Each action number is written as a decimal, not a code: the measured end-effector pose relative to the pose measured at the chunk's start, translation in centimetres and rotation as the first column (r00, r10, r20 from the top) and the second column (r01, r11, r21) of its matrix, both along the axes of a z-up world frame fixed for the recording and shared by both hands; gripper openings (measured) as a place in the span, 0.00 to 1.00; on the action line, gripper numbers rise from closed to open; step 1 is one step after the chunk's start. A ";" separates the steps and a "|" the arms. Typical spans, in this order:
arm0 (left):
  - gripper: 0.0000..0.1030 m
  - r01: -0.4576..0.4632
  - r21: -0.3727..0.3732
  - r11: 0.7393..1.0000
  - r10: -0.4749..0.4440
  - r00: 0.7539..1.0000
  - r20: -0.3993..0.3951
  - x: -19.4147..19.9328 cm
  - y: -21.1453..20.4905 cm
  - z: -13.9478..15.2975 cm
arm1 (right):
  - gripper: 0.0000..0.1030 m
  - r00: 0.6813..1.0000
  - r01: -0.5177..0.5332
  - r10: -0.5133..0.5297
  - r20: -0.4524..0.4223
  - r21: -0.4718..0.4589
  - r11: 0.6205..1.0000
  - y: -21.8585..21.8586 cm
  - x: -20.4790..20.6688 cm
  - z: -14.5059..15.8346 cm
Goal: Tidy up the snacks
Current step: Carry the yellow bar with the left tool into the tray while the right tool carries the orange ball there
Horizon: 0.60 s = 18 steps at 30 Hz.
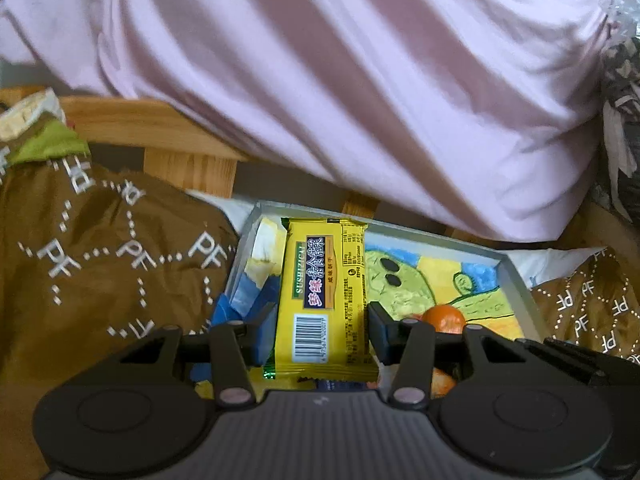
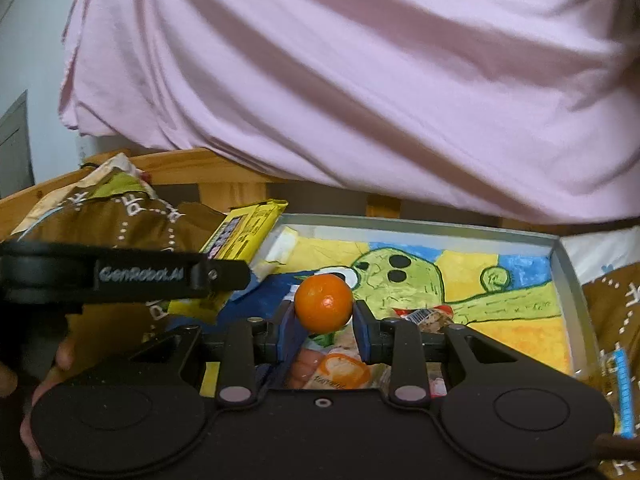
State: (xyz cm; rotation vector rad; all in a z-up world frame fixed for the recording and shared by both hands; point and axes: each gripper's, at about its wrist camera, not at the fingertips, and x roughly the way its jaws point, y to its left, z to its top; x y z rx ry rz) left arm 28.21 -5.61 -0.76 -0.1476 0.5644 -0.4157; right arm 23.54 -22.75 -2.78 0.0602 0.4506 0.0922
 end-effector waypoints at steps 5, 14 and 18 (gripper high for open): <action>0.50 -0.014 0.006 1.000 0.014 0.999 -0.041 1.6 -0.2 -1.9 | 0.33 1.000 0.008 -0.008 -0.012 -0.025 1.000 0.3 1.5 -1.2; 0.50 -0.018 0.045 0.999 0.023 0.992 -0.122 3.4 0.3 -4.4 | 0.33 1.000 0.004 -0.005 -0.020 -0.057 0.998 0.3 2.5 -2.6; 0.50 -0.019 0.025 1.000 0.022 0.990 -0.140 3.7 0.9 -4.8 | 0.33 1.000 -0.008 0.007 -0.025 -0.047 0.999 0.3 3.0 -2.8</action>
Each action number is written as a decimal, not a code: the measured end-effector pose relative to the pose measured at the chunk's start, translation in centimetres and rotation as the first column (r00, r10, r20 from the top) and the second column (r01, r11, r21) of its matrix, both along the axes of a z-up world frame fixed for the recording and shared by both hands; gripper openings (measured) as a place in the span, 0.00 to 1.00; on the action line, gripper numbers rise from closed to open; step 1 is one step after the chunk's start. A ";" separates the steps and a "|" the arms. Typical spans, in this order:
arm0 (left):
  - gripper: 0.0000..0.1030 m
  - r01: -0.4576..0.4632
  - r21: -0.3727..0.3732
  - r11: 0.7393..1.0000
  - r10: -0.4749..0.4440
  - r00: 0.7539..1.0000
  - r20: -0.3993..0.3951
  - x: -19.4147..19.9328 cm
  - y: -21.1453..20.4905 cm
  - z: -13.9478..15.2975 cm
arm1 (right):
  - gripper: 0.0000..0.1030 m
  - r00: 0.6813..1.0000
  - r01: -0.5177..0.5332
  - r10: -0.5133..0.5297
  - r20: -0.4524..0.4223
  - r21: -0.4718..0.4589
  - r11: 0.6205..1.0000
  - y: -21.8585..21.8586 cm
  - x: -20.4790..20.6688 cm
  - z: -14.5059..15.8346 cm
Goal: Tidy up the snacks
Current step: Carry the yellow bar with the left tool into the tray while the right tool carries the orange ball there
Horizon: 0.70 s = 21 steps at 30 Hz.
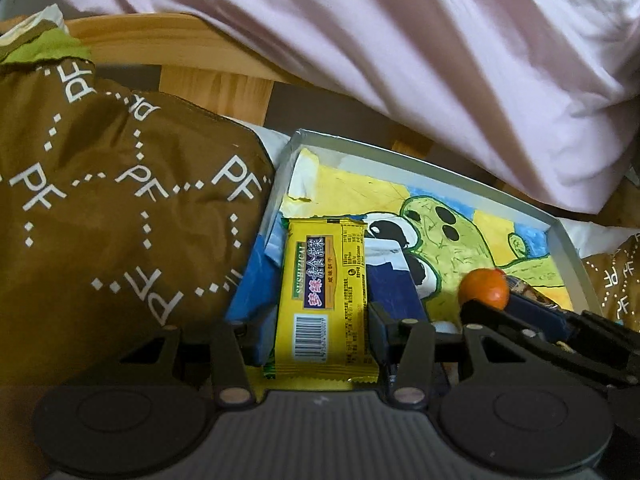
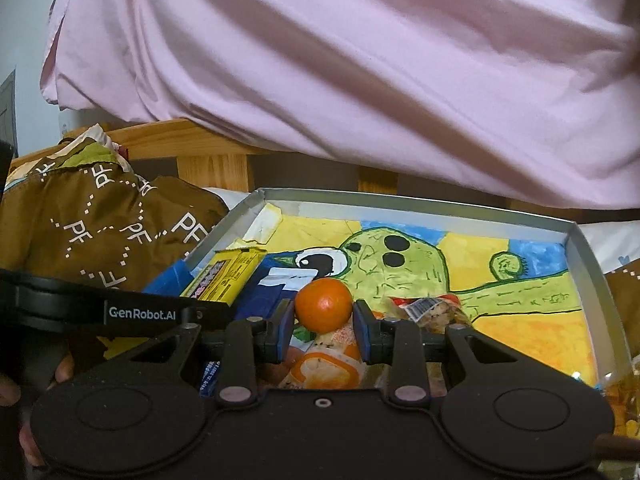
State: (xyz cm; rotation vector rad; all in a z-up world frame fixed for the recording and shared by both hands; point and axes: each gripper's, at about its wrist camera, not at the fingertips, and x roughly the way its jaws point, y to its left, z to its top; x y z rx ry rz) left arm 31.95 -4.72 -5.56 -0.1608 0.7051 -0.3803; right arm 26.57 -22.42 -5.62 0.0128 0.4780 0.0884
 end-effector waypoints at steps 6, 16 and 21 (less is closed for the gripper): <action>0.50 0.004 0.000 1.000 -0.004 1.000 -0.002 0.0 0.0 -0.1 | 0.34 1.000 0.007 -0.007 0.003 -0.007 1.000 0.2 0.1 0.0; 0.51 0.001 -0.018 1.000 -0.001 1.000 -0.016 0.2 0.0 -0.2 | 0.38 1.000 0.023 -0.023 0.004 0.008 1.000 -0.1 0.0 0.2; 0.57 -0.020 -0.041 0.999 0.020 1.000 0.000 -0.5 0.5 1.1 | 0.53 0.997 0.063 -0.063 0.034 0.001 0.998 -0.5 -0.7 1.5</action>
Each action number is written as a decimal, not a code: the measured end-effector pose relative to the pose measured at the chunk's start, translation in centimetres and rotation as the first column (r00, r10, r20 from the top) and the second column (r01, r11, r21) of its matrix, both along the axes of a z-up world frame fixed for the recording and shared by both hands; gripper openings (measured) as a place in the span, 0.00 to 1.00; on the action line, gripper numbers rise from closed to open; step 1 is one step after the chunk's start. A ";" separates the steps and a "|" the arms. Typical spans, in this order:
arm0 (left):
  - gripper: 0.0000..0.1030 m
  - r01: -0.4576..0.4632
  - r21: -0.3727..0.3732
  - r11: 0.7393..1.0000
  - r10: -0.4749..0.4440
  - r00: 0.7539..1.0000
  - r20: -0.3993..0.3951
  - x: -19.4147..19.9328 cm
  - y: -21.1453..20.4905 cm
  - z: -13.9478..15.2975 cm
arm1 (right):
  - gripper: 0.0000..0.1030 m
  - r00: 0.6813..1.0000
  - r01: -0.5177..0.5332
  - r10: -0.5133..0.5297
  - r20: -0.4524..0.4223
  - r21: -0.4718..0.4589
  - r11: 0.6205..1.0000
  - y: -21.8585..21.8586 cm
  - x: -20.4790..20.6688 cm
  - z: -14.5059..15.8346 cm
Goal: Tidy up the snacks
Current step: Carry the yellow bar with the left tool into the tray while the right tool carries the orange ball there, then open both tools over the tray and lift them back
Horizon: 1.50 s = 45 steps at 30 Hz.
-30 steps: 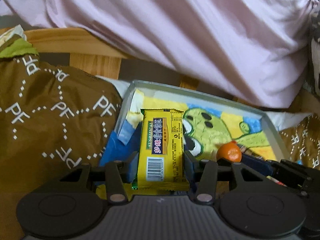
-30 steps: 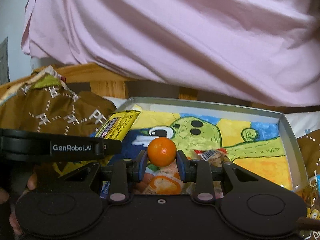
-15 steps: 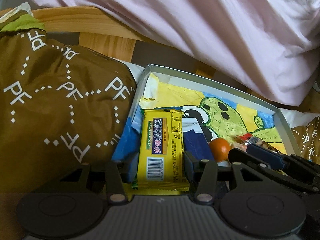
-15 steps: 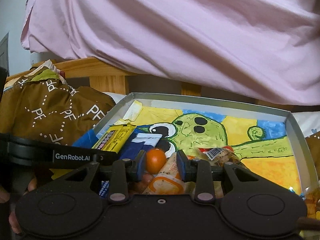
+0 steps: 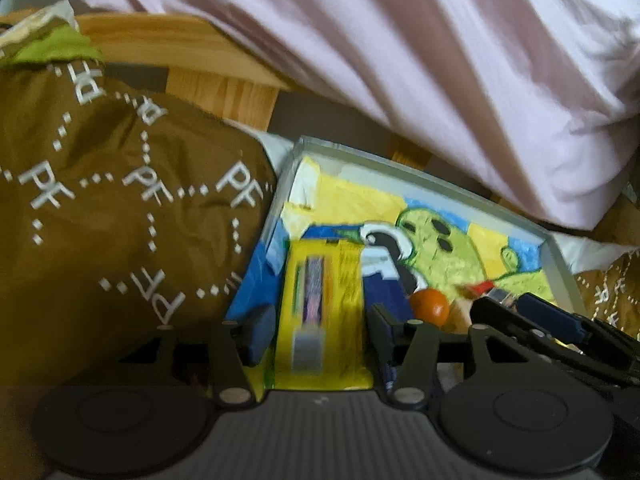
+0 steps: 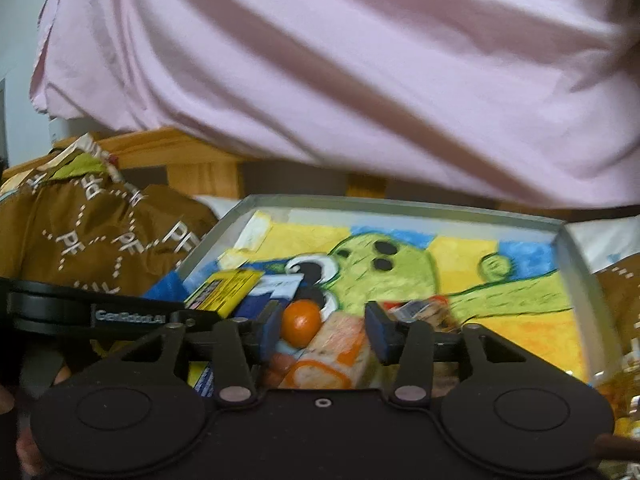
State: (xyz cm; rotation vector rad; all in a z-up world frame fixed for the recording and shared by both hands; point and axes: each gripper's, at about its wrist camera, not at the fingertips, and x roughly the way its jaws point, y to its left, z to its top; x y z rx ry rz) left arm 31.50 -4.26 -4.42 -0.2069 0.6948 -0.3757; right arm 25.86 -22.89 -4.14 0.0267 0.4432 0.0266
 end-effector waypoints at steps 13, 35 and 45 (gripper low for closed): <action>0.89 -0.061 -0.069 0.996 0.070 0.986 0.148 -3.9 1.1 6.7 | 0.89 0.986 0.091 -0.096 0.138 0.040 0.995 -1.9 -3.9 5.1; 1.00 -0.115 -0.045 0.992 0.123 0.946 0.301 -13.0 2.1 11.4 | 0.99 0.964 0.121 -0.148 0.222 0.131 0.984 -4.6 -12.8 9.6; 1.00 -0.131 -0.020 0.991 0.130 0.936 0.327 -16.5 2.9 11.2 | 0.99 0.957 0.105 -0.133 0.256 0.120 0.987 -4.0 -16.1 10.6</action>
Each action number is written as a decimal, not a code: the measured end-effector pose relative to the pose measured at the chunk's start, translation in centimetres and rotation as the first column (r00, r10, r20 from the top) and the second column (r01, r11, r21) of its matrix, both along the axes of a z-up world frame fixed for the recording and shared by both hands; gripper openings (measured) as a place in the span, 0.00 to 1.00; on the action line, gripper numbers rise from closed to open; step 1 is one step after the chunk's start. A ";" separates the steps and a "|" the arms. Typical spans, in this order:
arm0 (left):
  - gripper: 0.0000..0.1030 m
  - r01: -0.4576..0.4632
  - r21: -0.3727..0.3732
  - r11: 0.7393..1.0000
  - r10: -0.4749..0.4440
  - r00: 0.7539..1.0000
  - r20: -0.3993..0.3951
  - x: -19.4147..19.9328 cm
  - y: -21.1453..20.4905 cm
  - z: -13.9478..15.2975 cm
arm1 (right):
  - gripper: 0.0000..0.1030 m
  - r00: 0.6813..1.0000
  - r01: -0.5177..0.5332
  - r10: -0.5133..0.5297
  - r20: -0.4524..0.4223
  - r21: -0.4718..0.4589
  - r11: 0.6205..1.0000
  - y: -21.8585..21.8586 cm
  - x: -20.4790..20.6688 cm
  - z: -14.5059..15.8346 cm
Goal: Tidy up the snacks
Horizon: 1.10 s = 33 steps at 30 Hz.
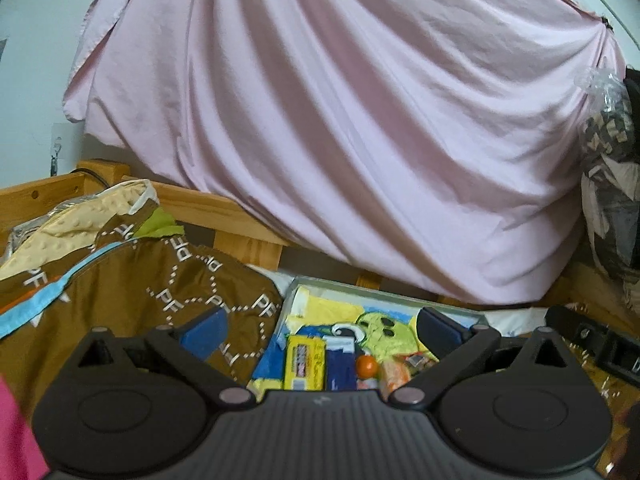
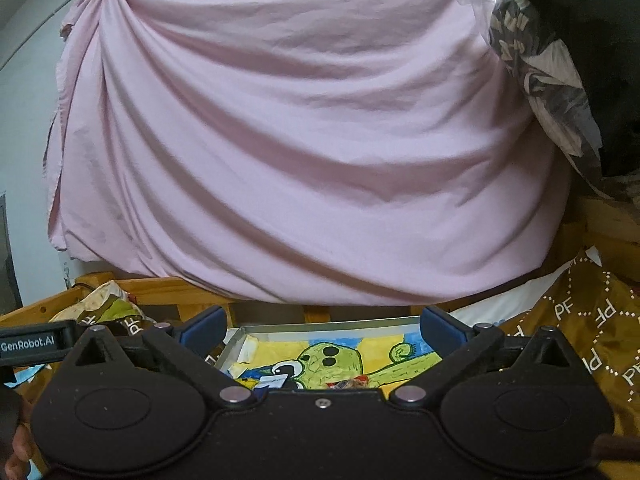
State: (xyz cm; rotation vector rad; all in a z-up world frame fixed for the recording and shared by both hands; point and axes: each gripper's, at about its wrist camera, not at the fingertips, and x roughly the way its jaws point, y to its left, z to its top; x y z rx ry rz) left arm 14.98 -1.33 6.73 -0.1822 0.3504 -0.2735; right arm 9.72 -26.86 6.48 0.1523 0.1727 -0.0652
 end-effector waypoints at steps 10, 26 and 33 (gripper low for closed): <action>1.00 -0.022 0.046 0.999 0.022 1.000 0.005 -3.9 0.5 -0.6 | 0.99 1.000 -0.008 0.008 -0.025 -0.010 1.000 0.3 -3.4 -0.6; 1.00 -0.061 0.097 0.993 0.061 0.998 0.005 -9.9 0.9 -1.5 | 0.99 0.993 -0.035 0.031 -0.116 -0.031 0.999 0.7 -8.5 -2.3; 1.00 -0.057 0.099 0.993 0.061 0.997 -0.037 -11.8 1.1 -2.2 | 0.99 0.984 -0.051 0.051 -0.173 0.003 0.999 0.5 -10.5 -3.1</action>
